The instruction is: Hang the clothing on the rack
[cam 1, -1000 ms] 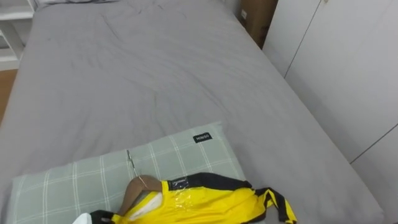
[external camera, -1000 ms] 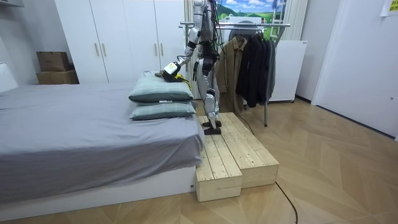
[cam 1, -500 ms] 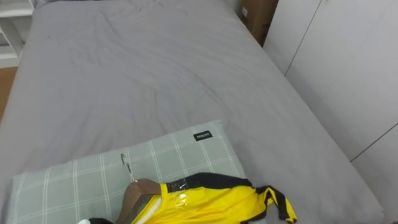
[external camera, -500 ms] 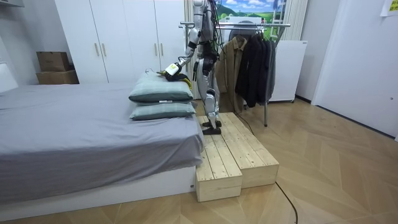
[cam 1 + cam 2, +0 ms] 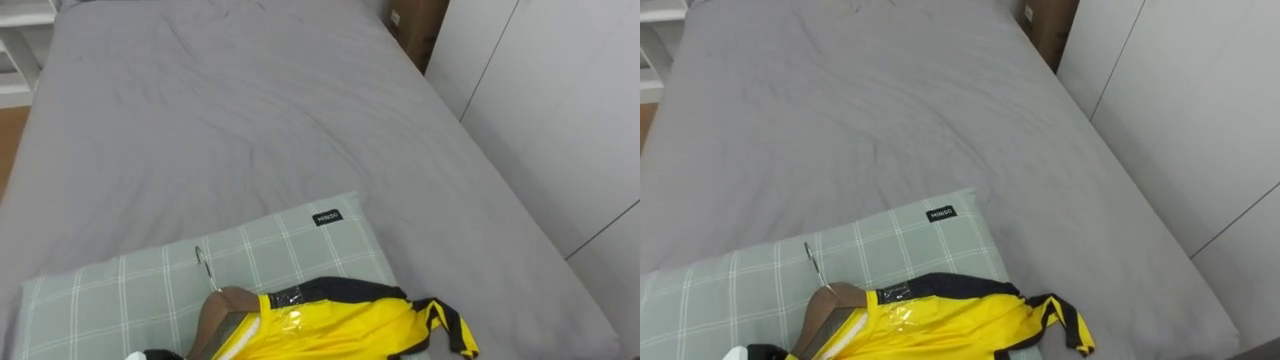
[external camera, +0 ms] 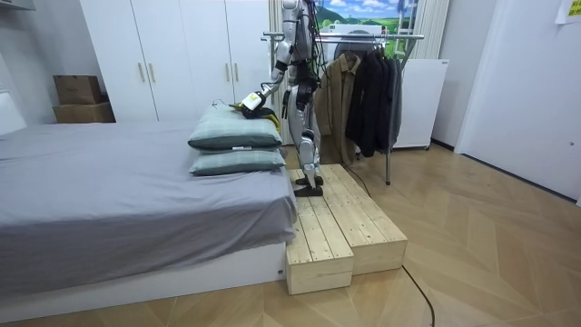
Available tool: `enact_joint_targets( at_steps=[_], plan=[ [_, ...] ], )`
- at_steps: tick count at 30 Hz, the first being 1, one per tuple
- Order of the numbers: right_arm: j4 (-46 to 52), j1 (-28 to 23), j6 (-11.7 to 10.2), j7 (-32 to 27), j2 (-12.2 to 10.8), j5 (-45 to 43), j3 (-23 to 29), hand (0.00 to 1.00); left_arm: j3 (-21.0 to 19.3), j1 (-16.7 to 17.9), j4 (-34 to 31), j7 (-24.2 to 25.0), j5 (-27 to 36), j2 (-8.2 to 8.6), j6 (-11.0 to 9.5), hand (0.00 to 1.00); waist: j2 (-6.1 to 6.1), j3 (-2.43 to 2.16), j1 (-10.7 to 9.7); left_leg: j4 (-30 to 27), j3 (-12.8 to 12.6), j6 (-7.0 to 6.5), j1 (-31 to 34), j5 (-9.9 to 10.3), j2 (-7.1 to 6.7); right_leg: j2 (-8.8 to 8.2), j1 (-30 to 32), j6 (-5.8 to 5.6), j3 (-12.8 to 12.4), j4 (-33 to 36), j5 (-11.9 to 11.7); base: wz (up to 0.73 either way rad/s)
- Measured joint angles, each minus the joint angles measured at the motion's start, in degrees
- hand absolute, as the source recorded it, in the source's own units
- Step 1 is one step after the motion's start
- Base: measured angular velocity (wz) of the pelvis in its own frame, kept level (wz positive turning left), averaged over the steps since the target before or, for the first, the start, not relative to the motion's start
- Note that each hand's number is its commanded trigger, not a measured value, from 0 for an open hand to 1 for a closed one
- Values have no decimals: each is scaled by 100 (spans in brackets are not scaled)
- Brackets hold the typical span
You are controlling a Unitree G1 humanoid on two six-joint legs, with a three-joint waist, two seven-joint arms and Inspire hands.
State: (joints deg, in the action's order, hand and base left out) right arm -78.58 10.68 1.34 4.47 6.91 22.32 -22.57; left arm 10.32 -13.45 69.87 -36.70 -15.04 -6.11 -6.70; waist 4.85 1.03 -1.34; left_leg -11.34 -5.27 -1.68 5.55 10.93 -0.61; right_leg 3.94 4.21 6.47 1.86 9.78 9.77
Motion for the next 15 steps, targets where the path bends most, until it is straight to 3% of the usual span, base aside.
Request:
enact_joint_targets(
  at_steps=[6,15],
  plan=[
    [62,-12,-4,-5,5,-20,21,0,-4,-31,-47,36,317,23,19,100,-30,-9,-56,-19,0,0,3,0,0,-4,-1,0,-13,3,0,0],
    [77,-105,-11,43,13,31,36,0,-6,7,-268,155,818,50,29,100,-250,-58,-147,-31,36,0,-112,0,-3,-15,-121,0,24,2,0,2]
  ],
)
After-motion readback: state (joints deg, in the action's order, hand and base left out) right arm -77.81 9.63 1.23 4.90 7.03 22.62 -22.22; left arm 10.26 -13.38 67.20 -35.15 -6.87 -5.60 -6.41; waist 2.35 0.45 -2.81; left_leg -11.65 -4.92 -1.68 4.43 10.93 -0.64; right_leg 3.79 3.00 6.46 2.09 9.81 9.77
